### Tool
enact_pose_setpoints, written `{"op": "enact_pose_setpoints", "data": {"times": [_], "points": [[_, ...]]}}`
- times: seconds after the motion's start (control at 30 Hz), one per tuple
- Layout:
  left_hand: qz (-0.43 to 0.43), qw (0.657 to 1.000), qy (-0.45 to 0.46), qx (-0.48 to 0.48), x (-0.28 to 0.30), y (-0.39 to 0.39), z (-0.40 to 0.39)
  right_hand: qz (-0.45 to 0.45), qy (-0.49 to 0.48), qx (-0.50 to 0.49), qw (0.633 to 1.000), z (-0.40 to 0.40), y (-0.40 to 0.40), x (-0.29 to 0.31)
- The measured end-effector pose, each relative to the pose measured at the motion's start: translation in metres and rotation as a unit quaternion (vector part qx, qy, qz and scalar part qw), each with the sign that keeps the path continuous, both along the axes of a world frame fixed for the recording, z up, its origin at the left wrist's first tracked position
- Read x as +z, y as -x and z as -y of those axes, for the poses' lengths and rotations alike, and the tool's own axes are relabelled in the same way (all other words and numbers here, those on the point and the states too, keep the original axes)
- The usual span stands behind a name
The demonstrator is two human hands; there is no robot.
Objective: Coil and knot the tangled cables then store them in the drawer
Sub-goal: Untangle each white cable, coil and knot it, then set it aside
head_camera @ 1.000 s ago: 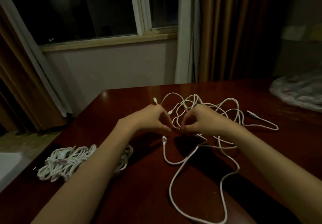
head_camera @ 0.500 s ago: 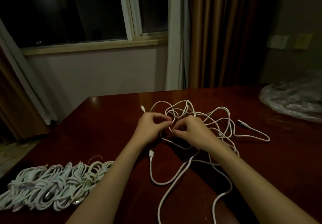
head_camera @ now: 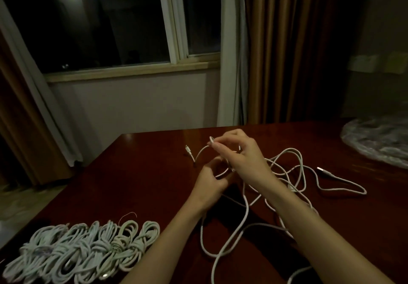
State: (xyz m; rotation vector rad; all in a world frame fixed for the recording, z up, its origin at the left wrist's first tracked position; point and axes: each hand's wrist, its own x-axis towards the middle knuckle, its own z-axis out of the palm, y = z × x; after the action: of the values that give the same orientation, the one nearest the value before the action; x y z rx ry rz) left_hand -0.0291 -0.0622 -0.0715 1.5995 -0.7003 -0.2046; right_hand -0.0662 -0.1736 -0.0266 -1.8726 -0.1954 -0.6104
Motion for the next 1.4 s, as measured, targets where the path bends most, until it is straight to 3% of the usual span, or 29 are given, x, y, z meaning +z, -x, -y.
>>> {"op": "enact_pose_setpoints", "data": {"times": [0.17,0.33,0.5,0.63,0.7,0.77,0.93,1.03,1.1,1.2,1.4], "points": [[-0.03,0.996,0.034,0.074,0.0,-0.003,-0.002,-0.035,0.1,-0.011,0.994,-0.009,-0.002,-0.018],[-0.051,0.985,0.131,0.102,0.002,-0.016,-0.007,-0.149,0.05,0.059,0.986,-0.013,0.008,-0.026],[-0.155,0.947,0.256,0.114,0.008,-0.022,-0.011,-0.188,0.186,0.056,0.963,-0.015,0.014,-0.025],[-0.149,0.935,0.288,0.144,0.016,-0.023,-0.016,-0.176,0.402,-0.057,0.897,-0.017,0.014,-0.032],[-0.146,0.926,0.299,0.176,0.019,-0.026,-0.023,-0.187,0.38,-0.072,0.903,-0.006,0.014,-0.03],[-0.134,0.927,0.285,0.205,0.018,-0.029,-0.029,-0.198,0.313,-0.059,0.927,0.007,0.016,-0.024],[-0.084,0.939,0.195,0.269,0.018,-0.026,-0.028,-0.188,0.353,-0.112,0.91,0.026,0.016,-0.021],[-0.061,0.933,0.177,0.306,0.018,-0.029,-0.036,-0.182,0.335,-0.127,0.915,0.037,0.016,-0.02],[0.006,0.941,0.116,0.318,0.015,-0.031,-0.04,-0.177,0.302,-0.109,0.93,0.038,0.015,-0.019],[0.089,0.957,-0.004,0.276,0.009,-0.027,-0.036,-0.142,0.257,-0.096,0.951,0.034,0.015,-0.019],[0.144,0.972,-0.08,0.17,0.007,-0.013,-0.021,-0.076,0.216,-0.091,0.969,0.028,0.017,-0.018]]}}
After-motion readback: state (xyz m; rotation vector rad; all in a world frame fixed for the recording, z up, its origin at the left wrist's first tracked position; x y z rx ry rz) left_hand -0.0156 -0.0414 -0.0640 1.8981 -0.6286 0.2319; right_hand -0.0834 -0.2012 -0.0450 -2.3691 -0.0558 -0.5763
